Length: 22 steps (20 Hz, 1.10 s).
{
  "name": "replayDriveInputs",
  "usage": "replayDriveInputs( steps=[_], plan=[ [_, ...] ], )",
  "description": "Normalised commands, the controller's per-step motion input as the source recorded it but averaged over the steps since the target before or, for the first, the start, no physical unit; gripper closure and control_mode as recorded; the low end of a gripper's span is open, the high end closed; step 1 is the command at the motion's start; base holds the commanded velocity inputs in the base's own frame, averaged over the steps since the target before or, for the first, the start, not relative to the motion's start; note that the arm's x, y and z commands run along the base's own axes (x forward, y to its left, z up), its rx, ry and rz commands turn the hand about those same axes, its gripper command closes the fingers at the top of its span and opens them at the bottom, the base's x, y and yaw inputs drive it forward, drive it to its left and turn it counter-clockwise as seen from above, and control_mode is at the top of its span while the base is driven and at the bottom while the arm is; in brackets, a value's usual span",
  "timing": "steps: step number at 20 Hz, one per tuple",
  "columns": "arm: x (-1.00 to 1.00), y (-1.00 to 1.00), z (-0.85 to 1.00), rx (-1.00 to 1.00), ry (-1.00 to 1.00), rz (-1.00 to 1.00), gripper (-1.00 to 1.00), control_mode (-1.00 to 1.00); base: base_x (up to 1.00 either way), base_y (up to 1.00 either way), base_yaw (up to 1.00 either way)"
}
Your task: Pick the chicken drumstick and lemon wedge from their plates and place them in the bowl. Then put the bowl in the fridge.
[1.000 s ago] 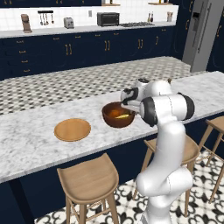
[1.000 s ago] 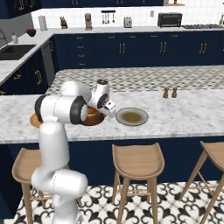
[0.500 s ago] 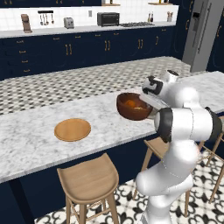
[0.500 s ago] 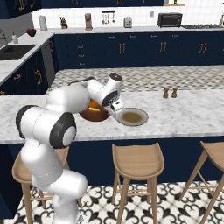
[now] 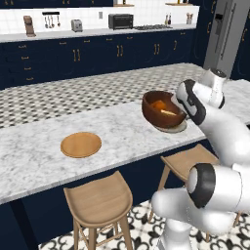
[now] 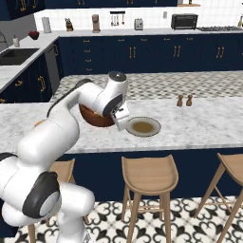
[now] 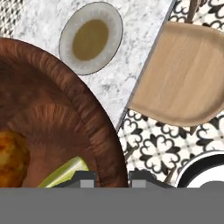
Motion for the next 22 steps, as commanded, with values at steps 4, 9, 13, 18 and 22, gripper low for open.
replayDriveInputs(
  steps=[4,9,13,18,22],
  plan=[
    [-1.00,0.06,0.07,-0.19,-0.20,-0.07,1.00,-1.00,0.00,0.00,0.00],
    [-0.70,0.21,0.66,-0.07,-0.02,-0.04,1.00,-1.00,0.00,0.00,0.00],
    [-0.22,0.20,0.22,-0.06,0.00,-0.02,1.00,-1.00,0.00,0.00,0.00],
    [-0.07,-0.04,0.00,0.00,0.00,0.00,1.00,1.00,-0.53,-0.55,-0.08],
    [0.00,0.00,0.00,0.00,0.00,0.00,1.00,1.00,-0.31,-1.00,-0.26]
  ],
)
